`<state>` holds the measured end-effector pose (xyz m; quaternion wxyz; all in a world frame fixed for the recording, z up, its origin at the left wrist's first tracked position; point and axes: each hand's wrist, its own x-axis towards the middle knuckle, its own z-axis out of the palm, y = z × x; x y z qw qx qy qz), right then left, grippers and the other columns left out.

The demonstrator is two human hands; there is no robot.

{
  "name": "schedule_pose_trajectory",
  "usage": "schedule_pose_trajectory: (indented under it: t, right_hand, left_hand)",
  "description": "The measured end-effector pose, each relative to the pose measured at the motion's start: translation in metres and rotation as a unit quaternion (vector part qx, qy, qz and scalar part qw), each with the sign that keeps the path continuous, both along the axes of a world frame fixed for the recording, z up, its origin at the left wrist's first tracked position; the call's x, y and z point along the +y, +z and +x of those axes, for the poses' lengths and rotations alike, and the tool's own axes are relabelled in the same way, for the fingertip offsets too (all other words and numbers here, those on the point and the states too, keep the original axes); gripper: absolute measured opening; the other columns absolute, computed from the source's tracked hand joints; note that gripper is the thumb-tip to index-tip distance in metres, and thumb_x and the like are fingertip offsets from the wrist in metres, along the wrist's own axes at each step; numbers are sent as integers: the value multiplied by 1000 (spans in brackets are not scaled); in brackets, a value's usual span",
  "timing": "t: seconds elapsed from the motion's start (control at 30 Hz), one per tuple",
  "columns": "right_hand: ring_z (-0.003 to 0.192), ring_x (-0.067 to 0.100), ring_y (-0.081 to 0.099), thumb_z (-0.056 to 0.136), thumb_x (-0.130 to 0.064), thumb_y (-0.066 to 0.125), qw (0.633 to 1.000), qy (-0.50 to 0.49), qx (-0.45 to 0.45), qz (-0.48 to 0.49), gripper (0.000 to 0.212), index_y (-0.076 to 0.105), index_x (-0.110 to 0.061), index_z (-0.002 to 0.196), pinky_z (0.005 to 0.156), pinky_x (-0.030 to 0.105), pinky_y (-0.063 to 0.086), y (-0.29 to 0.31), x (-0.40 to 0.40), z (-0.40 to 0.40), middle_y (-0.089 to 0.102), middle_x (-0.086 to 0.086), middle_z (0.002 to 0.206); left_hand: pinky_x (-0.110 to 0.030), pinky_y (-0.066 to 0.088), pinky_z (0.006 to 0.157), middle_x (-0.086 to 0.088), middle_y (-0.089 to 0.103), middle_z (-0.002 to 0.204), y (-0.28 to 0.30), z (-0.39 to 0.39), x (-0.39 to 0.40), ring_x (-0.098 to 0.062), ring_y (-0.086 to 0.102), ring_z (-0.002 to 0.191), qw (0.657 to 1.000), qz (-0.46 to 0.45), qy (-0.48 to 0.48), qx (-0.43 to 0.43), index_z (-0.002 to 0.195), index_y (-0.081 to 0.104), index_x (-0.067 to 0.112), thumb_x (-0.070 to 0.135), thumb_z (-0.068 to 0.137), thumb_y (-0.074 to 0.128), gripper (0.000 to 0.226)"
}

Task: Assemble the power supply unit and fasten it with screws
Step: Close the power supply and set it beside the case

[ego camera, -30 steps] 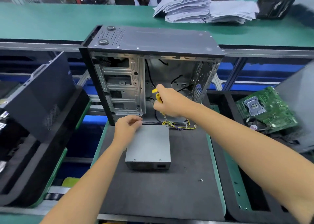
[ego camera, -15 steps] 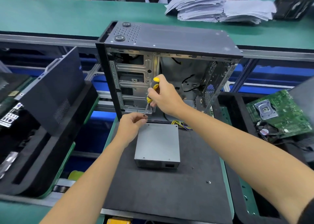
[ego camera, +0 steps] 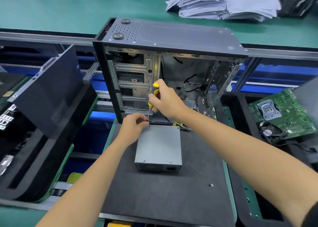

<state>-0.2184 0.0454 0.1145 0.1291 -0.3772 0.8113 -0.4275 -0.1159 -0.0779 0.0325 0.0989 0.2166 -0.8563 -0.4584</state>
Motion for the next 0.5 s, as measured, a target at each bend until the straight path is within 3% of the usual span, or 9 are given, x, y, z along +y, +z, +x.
schedule_pose_trajectory:
  t: [0.23,0.37,0.5]
  right_hand:
    - [64,19,56,93,-25,58,995,58,60,63,17,45,-15,93,56,26,44,1,-1,-2,64,4,79]
    - [71,24,58,89,-20,61,991,77,76,82,14,51,-11,93,60,32,44,4,-1,-5,63,4,81]
    - [73,20,59,91,-16,59,988,96,80,92,12,51,-16,99,61,29,46,6,-1,-8,63,1,85]
  left_hand:
    - [-16,37,69,2,60,90,-8,-8,-2,-14,54,85,996,-75,-46,-34,82,64,17,12,82,75,12]
    - [-23,41,75,1,60,92,-12,-12,-3,-15,55,87,996,-59,-43,-44,85,66,17,13,82,75,10]
    - [-16,40,68,2,63,90,-17,-11,-8,-8,56,82,998,-5,-37,-52,89,68,18,15,83,75,9]
